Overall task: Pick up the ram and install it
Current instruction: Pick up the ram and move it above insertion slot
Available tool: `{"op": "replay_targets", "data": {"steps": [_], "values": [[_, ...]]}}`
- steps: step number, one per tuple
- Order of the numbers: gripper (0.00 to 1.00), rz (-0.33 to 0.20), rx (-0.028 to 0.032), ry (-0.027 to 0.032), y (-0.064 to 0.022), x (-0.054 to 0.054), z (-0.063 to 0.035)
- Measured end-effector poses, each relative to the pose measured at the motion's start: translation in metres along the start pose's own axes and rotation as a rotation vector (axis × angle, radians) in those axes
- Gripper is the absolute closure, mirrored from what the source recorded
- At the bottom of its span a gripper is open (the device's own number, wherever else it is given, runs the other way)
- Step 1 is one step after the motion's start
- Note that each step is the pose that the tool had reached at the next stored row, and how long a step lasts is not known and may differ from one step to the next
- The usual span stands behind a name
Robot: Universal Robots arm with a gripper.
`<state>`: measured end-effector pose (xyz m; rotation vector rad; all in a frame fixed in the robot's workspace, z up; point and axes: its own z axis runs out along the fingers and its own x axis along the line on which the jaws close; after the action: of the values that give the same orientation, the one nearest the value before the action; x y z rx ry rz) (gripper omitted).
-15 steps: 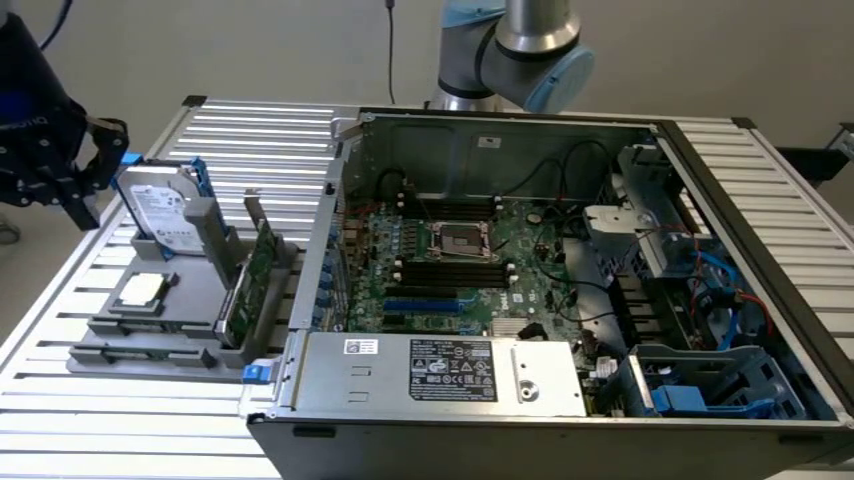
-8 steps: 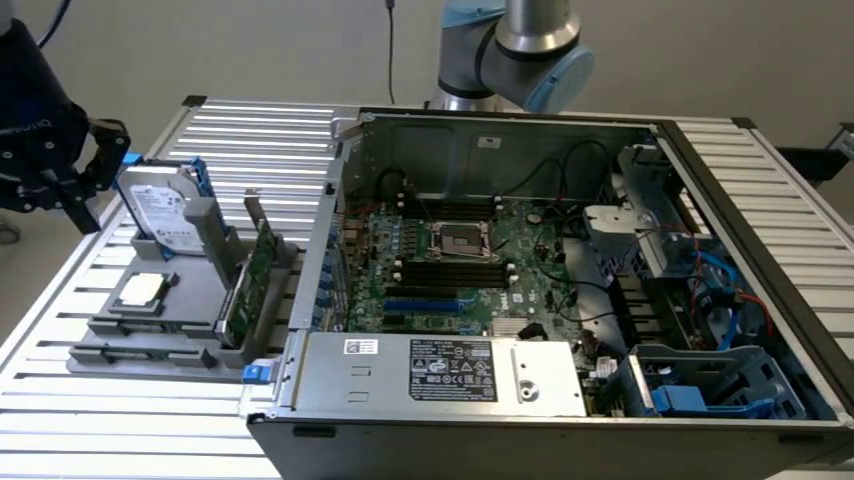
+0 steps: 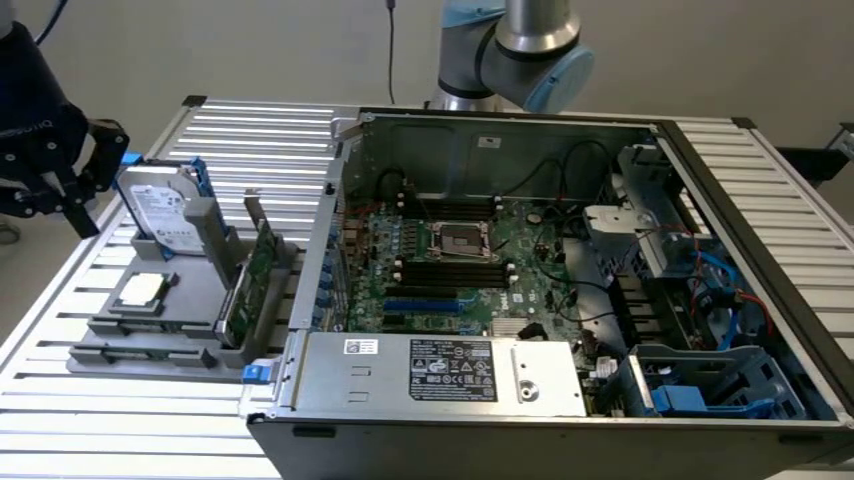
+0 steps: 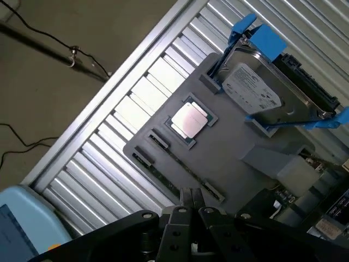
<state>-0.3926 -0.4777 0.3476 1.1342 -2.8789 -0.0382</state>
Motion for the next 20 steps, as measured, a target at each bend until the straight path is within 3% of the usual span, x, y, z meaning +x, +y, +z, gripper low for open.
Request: {"op": "replay_targets", "data": {"steps": [20], "values": [[0.89, -0.363, 0.0126, 0.0148, -0.0004, 0.0, 0.013]]}}
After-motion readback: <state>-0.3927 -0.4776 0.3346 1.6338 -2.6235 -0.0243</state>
